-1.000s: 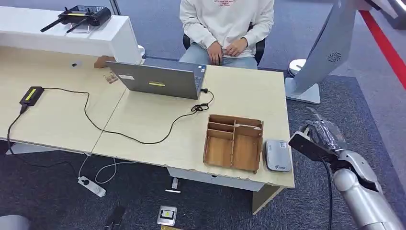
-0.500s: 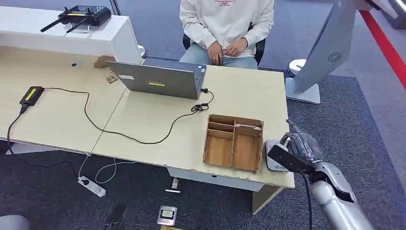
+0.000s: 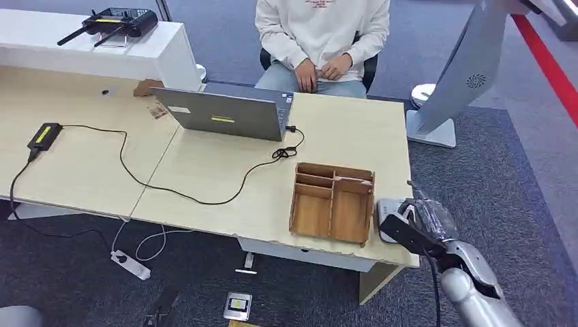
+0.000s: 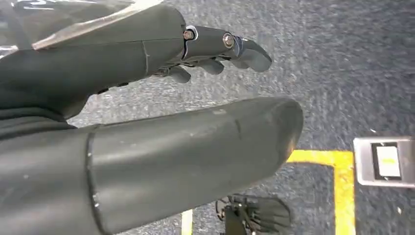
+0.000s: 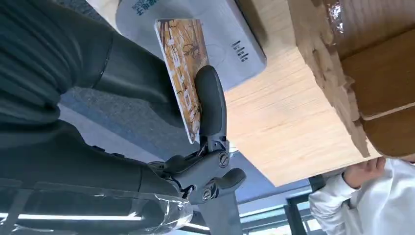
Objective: Pass the card to the sensor for recognition and then transmit it.
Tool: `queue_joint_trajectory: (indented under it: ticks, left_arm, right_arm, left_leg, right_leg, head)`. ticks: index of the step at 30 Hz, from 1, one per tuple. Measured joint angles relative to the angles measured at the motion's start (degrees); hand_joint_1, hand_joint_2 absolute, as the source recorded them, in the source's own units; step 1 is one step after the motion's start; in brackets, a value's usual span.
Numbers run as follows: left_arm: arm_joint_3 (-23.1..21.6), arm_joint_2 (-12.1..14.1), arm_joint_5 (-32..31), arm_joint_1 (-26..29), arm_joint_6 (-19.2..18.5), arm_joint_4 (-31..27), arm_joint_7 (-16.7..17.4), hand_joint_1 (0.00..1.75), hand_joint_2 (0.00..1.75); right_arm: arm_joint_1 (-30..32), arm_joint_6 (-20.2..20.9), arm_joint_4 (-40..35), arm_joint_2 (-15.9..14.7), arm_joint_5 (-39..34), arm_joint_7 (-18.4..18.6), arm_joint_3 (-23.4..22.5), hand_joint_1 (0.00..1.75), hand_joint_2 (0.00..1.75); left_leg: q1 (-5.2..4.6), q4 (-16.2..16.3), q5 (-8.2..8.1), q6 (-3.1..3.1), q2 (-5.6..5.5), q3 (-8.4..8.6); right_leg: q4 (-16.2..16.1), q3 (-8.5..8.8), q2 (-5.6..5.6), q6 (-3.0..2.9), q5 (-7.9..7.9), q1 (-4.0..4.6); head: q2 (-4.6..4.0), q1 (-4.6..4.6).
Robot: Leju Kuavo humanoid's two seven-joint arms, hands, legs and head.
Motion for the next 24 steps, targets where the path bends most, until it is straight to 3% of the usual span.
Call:
queue_joint_trajectory:
  ticks: [24]
  left_arm:
    - [2.3,-0.7,-2.0,-0.2,-1.6,3.6,-1.1,0.00,0.00]
  right_arm:
    - [3.5,-0.5,-4.1,-2.9,-0.4,2.0,0.0,1.75,1.75]
  left_leg:
    - [0.00,0.0,0.00,0.00,0.01,0.00]
  right_leg:
    - [0.0,-0.01,0.00,0.00,0.00,0.00]
  head:
    - [0.00,-0.02]
